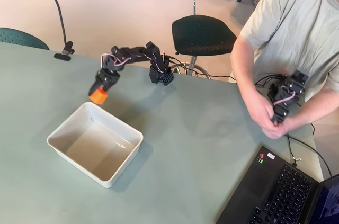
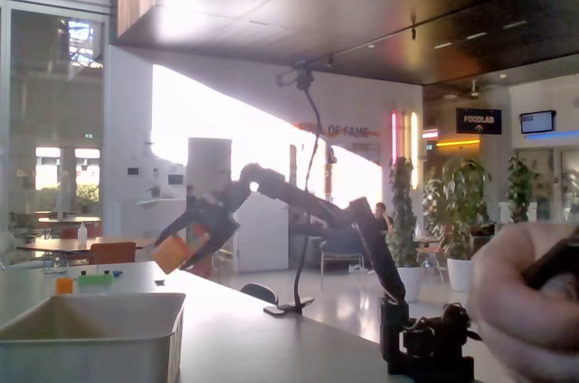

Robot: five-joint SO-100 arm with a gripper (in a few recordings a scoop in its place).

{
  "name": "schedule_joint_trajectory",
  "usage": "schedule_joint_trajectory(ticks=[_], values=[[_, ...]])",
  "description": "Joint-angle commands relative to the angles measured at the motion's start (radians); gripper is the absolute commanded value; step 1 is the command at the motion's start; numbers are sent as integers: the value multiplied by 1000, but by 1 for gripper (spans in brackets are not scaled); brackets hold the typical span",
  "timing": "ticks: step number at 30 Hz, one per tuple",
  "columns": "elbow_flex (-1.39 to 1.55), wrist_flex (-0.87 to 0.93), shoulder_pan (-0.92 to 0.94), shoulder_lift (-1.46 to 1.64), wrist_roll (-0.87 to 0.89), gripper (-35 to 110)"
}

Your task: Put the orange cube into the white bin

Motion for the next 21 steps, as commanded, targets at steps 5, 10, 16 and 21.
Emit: schedule_joint_trajectory(ticks=[5, 10, 16, 21], values=[[-44, -155, -94, -117, -2, 24], [-44, -232, -114, -156, -2, 25], [-40, -235, -127, -161, 0, 37], [-29, -219, -127, -161, 3, 56]])
